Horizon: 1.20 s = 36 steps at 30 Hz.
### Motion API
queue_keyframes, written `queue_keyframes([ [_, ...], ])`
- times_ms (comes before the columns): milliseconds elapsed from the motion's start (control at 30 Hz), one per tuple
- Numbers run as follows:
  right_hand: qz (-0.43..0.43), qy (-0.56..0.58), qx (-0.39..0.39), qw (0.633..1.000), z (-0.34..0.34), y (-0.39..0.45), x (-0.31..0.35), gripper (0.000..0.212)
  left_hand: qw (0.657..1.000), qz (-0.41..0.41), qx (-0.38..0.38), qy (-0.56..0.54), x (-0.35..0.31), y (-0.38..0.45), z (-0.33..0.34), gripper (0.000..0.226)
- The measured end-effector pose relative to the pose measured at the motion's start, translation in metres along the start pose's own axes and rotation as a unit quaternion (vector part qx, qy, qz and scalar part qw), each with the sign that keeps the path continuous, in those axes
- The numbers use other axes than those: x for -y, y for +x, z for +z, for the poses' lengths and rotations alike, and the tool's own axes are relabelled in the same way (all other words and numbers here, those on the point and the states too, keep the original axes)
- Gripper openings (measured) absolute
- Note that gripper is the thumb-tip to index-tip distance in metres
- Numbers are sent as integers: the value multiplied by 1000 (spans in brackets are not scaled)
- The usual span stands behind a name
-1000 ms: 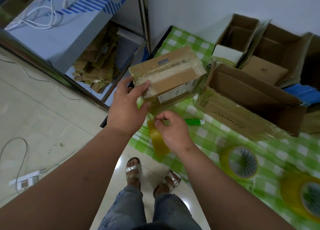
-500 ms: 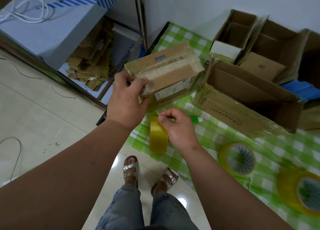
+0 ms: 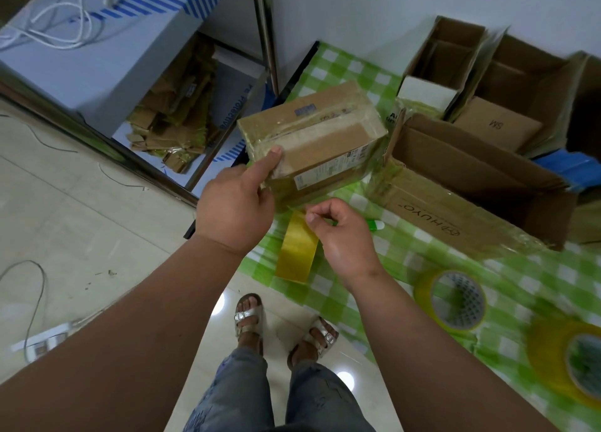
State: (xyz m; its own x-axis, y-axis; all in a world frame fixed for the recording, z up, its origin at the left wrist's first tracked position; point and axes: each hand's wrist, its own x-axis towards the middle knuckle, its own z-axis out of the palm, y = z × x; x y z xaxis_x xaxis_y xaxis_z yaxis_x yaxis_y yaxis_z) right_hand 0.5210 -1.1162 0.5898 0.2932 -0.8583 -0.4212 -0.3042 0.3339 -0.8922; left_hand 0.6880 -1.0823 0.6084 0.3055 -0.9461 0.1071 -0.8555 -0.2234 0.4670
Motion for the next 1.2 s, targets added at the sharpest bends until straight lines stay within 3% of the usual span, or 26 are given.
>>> queue_keyframes([
  [333,6,-5,-13,1000,4,1,3,17,998,65,5,-15,10,13,-8,62],
  [467,8,-9,-12,1000,4,3,6,18,994,92,49,-26,13,27,-17,59],
  [667,17,-7,-11,1000,5,4,10,21,965,220,127,63,25,55,-38,59],
  [867,31,1,-24,999,7,4,12,23,944,302,115,63,27,67,-49,36],
  [933,35,-1,-29,999,8,4,14,23,949,289,108,65,25,67,-52,26],
  [1033,40,8,-37,998,9,3,17,20,972,207,97,60,15,66,-53,33],
  [1133,36,15,-46,998,7,2,22,20,985,100,91,105,-3,64,-44,59],
  [1200,27,17,-50,998,6,2,26,22,985,33,125,117,-8,66,-37,82],
])
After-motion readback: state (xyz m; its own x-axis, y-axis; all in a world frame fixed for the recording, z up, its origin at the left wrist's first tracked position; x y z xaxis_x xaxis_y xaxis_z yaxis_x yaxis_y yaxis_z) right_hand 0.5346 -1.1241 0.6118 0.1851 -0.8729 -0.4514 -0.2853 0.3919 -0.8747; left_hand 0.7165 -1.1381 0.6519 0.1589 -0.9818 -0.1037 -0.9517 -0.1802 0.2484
